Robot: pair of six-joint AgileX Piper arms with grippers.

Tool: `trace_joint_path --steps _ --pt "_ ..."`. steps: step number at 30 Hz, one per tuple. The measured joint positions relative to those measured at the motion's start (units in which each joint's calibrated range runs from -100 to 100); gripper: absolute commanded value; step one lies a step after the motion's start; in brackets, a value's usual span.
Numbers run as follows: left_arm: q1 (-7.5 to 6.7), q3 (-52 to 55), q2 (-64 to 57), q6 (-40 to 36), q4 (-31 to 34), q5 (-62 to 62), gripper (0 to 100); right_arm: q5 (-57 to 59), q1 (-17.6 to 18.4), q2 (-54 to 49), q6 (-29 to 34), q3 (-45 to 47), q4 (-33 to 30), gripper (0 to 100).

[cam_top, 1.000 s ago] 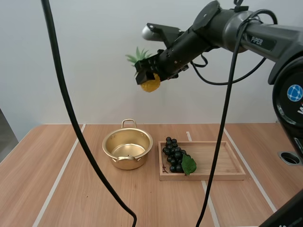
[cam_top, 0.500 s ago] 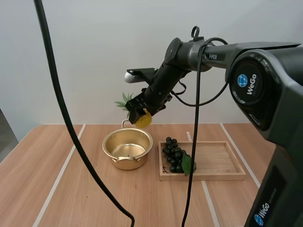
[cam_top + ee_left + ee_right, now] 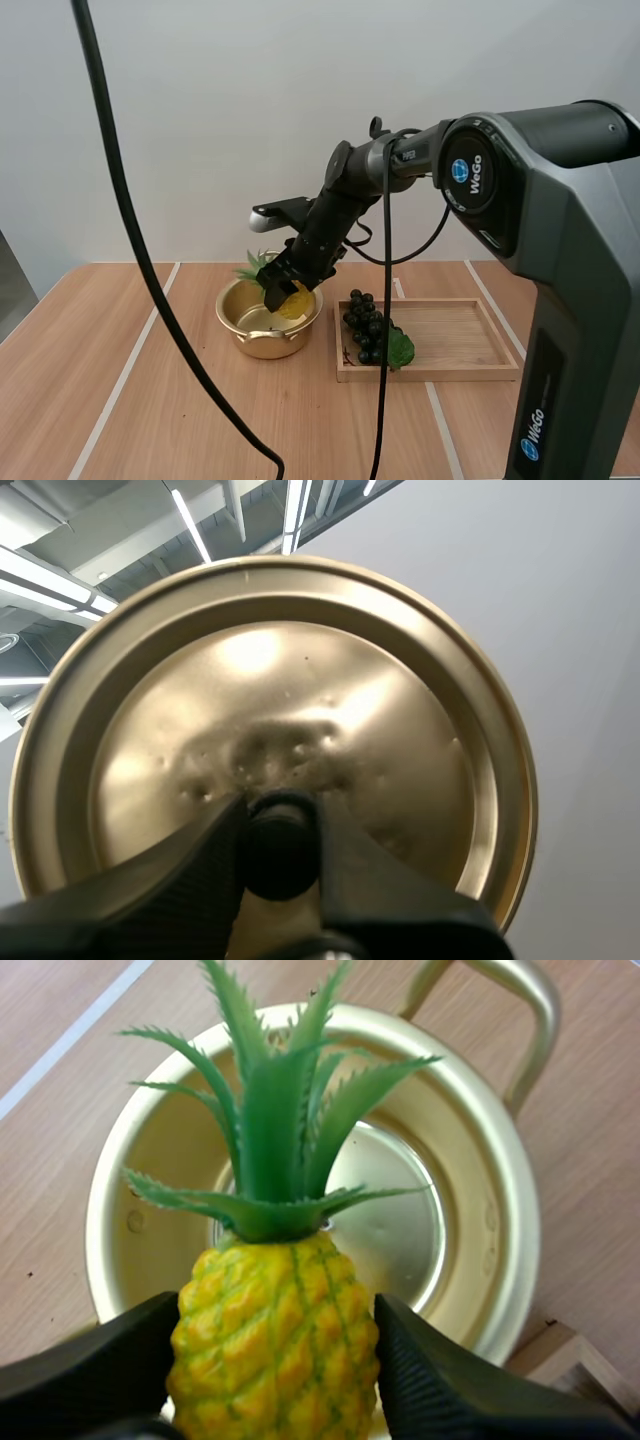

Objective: Open the pot, put the pineapple inside, and close it

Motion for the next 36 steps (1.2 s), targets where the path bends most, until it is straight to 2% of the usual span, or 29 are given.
trace_joint_path --steps 4,11,29,31,34,36 --pt "0.0 0.0 0.12 0.0 0.0 0.64 0 -2.77 1.31 1.78 -0.39 0.43 -1.05 0" --pt "0.0 0.0 0.12 0.0 0.0 0.78 0 -4.54 1.49 5.49 0.05 0.54 -4.32 0" --pt "0.0 0.0 0.12 0.0 0.04 0.78 0 -6.4 1.8 7.52 0.75 0.42 -4.79 2" --pt "0.0 0.0 0.12 0.0 0.04 0.78 0 -6.74 1.8 7.52 1.49 0.42 -5.49 20" --pt "0.0 0.0 0.12 0.0 0.13 0.78 0 -7.54 1.95 7.52 2.01 0.42 -6.42 54" --pt "0.0 0.0 0.12 0.0 0.25 0.78 0 -7.54 1.95 7.52 2.01 0.29 -6.67 82"
